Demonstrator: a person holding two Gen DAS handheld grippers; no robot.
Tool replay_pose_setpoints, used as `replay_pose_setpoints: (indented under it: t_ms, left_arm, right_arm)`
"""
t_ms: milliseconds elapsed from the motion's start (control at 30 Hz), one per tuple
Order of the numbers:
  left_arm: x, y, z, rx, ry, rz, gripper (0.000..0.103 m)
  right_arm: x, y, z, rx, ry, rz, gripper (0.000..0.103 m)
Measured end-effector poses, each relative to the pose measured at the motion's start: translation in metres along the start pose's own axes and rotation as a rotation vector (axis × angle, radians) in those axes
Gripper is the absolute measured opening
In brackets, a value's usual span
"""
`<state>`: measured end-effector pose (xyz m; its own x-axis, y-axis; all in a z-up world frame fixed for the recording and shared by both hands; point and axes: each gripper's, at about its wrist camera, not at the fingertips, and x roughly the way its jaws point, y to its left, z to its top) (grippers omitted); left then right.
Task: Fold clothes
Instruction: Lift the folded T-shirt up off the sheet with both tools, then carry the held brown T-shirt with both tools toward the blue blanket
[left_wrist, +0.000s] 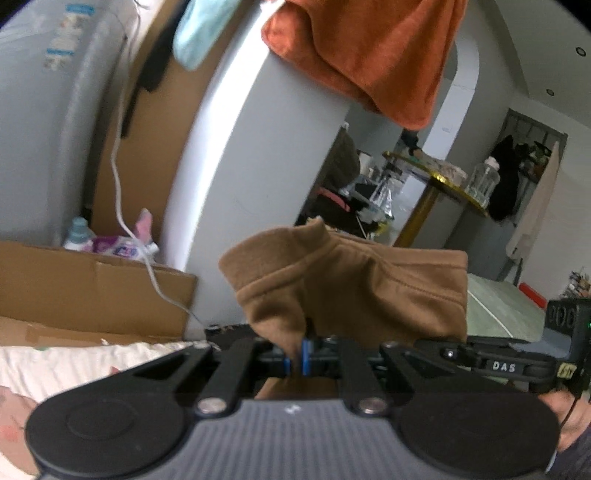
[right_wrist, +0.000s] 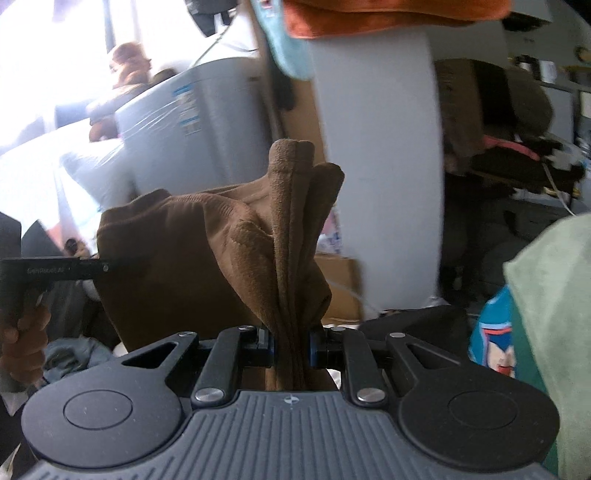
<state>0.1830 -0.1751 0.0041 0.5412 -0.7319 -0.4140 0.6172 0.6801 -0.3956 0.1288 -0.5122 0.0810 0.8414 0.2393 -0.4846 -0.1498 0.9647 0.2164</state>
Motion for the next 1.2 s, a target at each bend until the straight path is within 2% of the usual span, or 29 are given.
replay_pose_setpoints:
  t_ms: [333, 500, 667, 767, 900, 1200]
  left_arm:
    - [0.093, -0.003, -0.015, -0.005, 0.084, -0.056, 0.006]
    - [0.137, 0.0, -0.025, -0.015, 0.115, -0.082, 0.006]
    - [0.188, 0.008, -0.034, -0.017, 0.18, -0.093, 0.006]
    - [0.215, 0.015, -0.038, 0.006, 0.215, -0.088, 0.006]
    - [0.244, 0.034, -0.04, -0.027, 0.243, -0.075, 0.006]
    - [0.279, 0.058, -0.022, -0.043, 0.24, -0.021, 0.006]
  right_arm:
    - [0.027, -0.07, -0.027, 0.058, -0.033, -0.153, 0.016]
    - [0.05, -0.1, -0.037, 0.065, -0.025, -0.209, 0.016]
    - [0.077, -0.124, -0.05, 0.058, -0.003, -0.278, 0.016]
    - [0.097, -0.138, -0.057, 0.051, 0.026, -0.319, 0.016]
    - [0.131, -0.151, -0.061, 0.019, 0.068, -0.359, 0.016]
    - [0.187, -0.16, -0.046, -0.044, 0.09, -0.402, 0.016]
